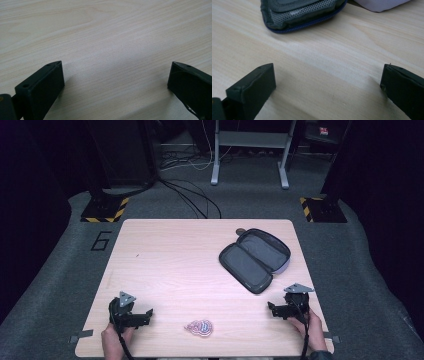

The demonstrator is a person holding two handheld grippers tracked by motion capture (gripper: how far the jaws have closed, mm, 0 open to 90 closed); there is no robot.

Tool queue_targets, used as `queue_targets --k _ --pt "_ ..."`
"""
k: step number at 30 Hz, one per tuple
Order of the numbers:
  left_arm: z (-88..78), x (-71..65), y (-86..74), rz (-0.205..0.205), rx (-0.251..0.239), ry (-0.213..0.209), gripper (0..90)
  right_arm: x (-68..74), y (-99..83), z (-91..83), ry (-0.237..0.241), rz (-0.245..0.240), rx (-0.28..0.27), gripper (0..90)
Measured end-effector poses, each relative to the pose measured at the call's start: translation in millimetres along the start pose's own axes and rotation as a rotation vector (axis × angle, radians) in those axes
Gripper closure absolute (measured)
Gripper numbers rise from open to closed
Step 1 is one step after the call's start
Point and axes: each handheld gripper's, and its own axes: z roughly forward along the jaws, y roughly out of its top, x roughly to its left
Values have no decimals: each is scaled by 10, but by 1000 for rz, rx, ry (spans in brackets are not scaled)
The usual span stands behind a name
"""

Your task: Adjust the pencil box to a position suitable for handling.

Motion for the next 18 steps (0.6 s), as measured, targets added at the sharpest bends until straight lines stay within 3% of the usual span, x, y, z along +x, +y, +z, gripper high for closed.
queue_targets --k 13,18 --pt "-1 0 0 0 0 0 6 -45 -6 -23 12 -28 12 0" --pt "0 0 1 0 0 0 6 -78 -5 -47 -12 11 16 17"
